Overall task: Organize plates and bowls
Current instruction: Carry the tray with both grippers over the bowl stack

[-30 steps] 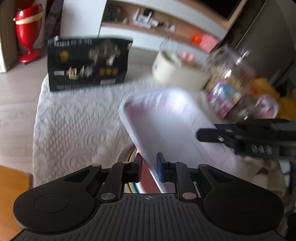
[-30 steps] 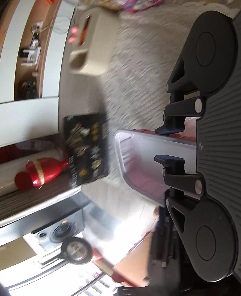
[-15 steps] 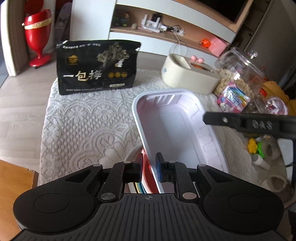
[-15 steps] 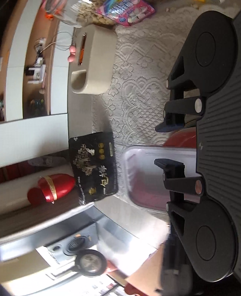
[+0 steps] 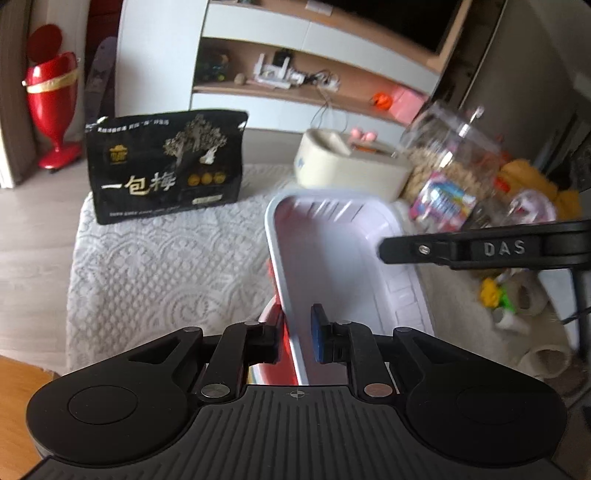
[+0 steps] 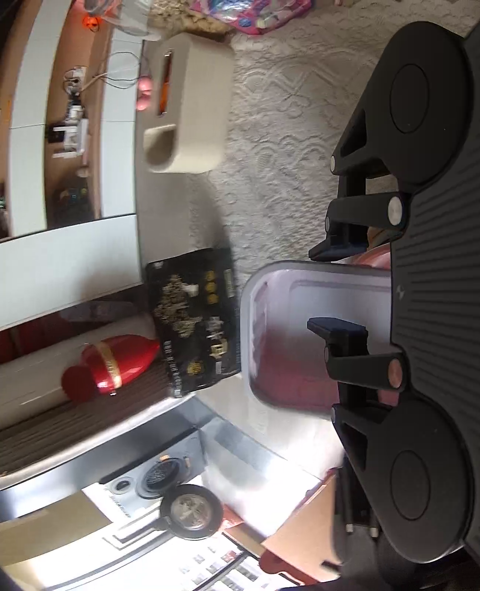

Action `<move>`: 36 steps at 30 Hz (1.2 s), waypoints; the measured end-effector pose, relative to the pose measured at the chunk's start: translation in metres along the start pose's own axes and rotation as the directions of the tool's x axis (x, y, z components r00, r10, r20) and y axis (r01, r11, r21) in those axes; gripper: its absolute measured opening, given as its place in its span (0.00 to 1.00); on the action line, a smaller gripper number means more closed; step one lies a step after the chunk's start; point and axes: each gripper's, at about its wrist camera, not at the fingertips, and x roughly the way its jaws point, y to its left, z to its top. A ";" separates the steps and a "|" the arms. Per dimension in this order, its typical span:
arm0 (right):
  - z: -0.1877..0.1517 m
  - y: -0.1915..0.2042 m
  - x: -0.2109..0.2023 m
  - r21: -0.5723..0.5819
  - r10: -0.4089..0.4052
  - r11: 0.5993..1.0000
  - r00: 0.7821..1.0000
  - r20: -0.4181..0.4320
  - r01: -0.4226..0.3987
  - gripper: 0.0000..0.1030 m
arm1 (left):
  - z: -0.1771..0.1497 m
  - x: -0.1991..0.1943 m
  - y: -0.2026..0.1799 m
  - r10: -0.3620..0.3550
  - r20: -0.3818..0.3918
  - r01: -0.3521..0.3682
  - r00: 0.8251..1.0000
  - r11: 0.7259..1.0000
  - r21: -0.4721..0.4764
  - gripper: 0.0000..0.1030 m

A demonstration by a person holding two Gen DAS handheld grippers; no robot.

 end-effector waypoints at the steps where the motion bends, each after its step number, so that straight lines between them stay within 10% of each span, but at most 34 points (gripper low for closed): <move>1: -0.003 -0.002 0.002 0.002 -0.015 1.000 1.000 -0.016 0.015 0.33 | -0.001 0.001 -0.001 0.006 -0.005 -0.006 1.000 1.000 0.004 0.16; 16: 0.013 -0.015 0.031 0.145 0.004 0.989 0.997 -0.082 0.008 0.39 | 0.013 0.003 0.015 -0.073 0.007 0.073 0.997 0.991 -0.111 0.21; 21: 0.015 0.004 -0.009 0.041 0.019 0.999 0.998 0.060 -0.021 0.41 | 0.017 -0.023 0.004 -0.092 0.082 0.095 0.992 0.995 -0.033 0.20; 36: -0.016 -0.008 -0.003 -0.030 -0.123 0.992 0.992 -0.025 0.122 0.41 | 0.010 -0.007 0.011 0.042 -0.052 -0.044 0.998 0.998 -0.035 0.19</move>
